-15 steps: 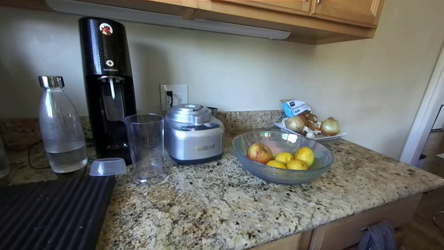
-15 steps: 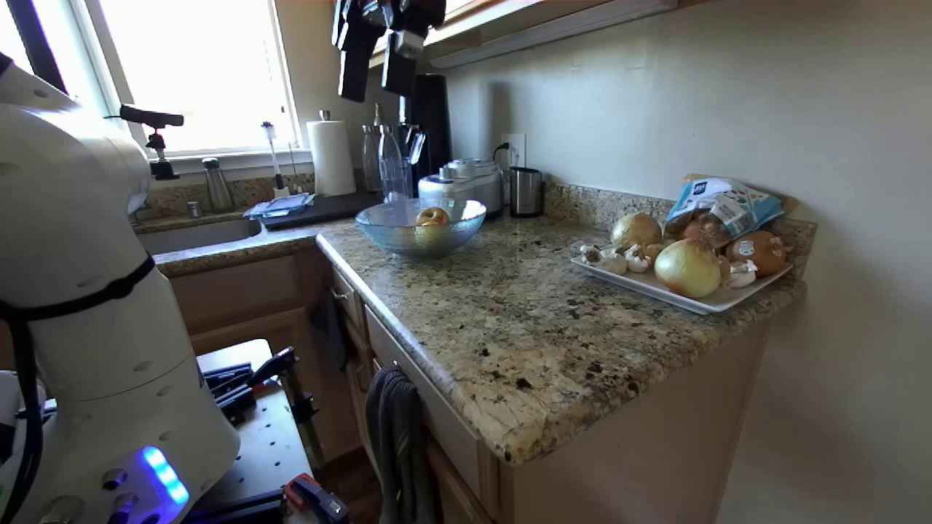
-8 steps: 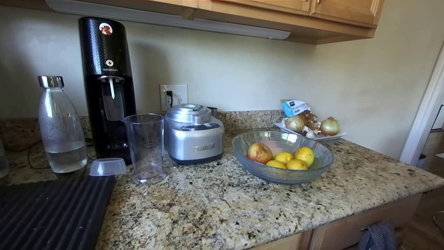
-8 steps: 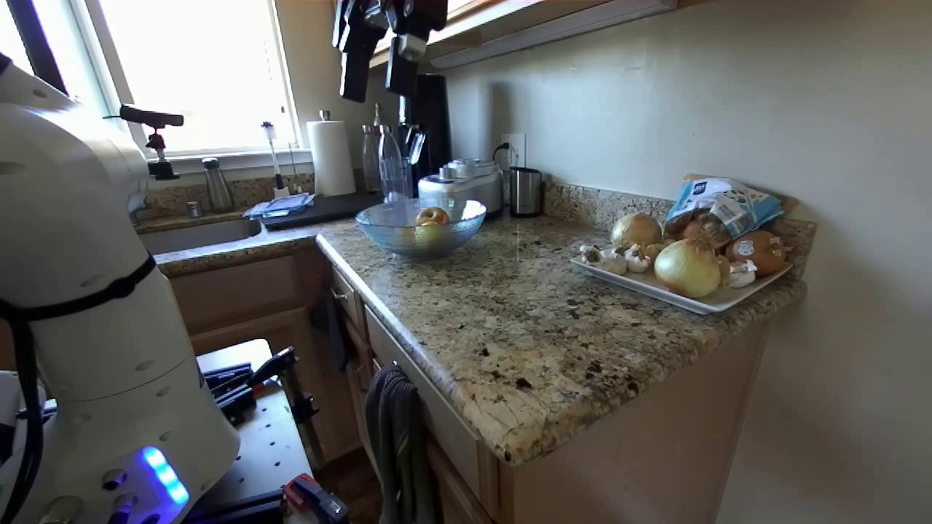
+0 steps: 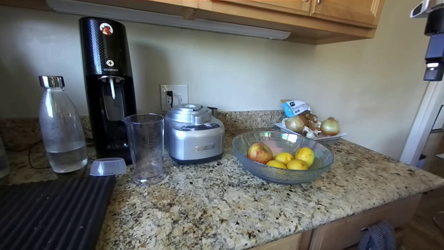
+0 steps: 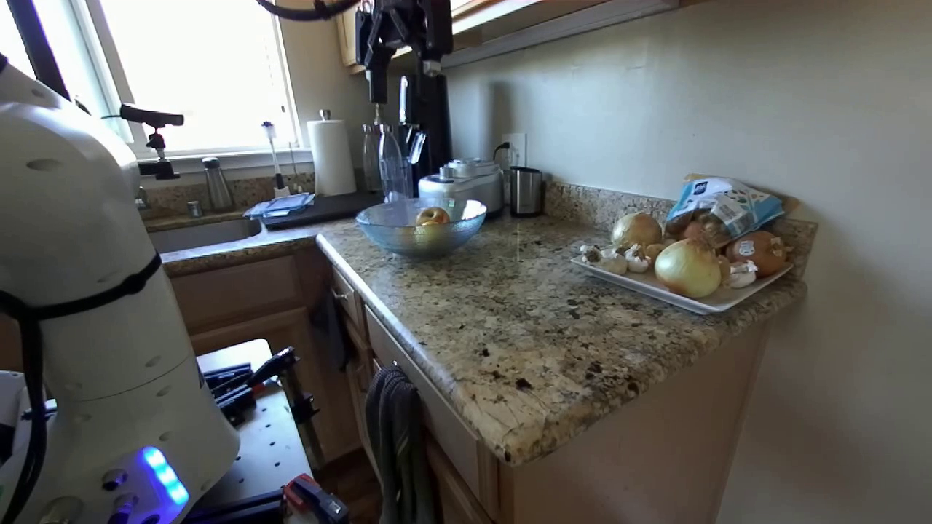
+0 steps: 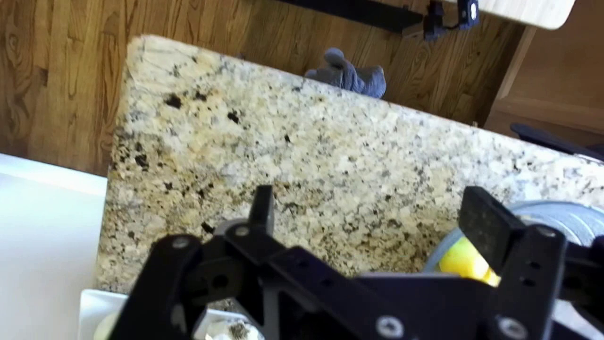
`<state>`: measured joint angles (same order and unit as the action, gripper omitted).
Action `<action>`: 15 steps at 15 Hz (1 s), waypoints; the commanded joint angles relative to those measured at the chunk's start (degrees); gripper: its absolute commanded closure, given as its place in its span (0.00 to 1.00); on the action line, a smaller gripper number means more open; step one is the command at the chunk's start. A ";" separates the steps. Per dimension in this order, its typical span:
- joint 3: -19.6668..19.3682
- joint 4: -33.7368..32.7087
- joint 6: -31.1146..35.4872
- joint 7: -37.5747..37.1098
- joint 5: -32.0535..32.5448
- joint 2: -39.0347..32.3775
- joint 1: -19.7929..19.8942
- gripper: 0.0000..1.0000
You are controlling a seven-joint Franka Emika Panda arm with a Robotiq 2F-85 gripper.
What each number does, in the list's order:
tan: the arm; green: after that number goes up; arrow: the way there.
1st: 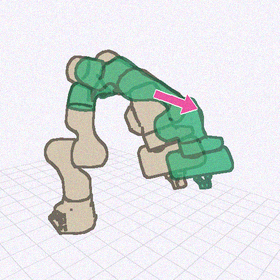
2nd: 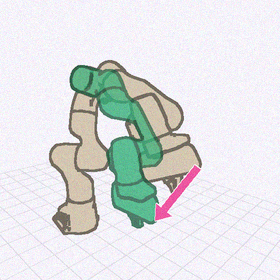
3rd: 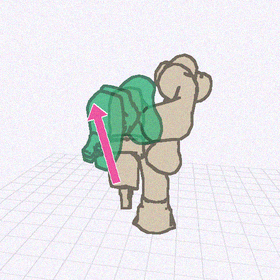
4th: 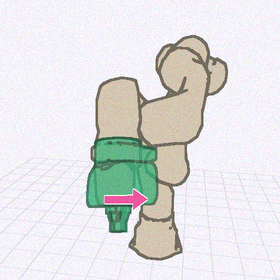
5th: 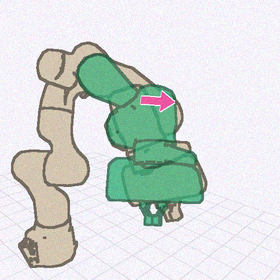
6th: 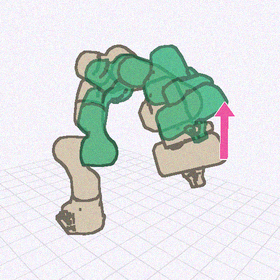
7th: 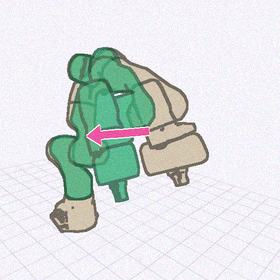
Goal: Remove the fruits from the glass bowl
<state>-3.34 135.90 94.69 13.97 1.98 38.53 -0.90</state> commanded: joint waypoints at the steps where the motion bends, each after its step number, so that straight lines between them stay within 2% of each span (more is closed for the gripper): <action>1: 2.37 1.79 10.70 -4.68 -2.79 -2.63 -1.53 0.00; 4: 4.67 2.06 17.48 -6.65 -3.69 -6.32 -2.09 0.00; 5: 5.06 1.76 18.02 -6.36 -3.54 -7.27 -2.31 0.00; 6: 4.30 1.22 15.55 -4.98 -2.75 -6.31 -1.94 0.00; 12: 5.02 1.04 16.91 -5.45 -2.75 -8.23 -2.25 0.00; 15: 7.36 2.52 21.09 -13.03 -5.34 -9.82 -2.37 0.00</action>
<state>2.50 137.15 112.21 7.48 -1.37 30.05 -2.46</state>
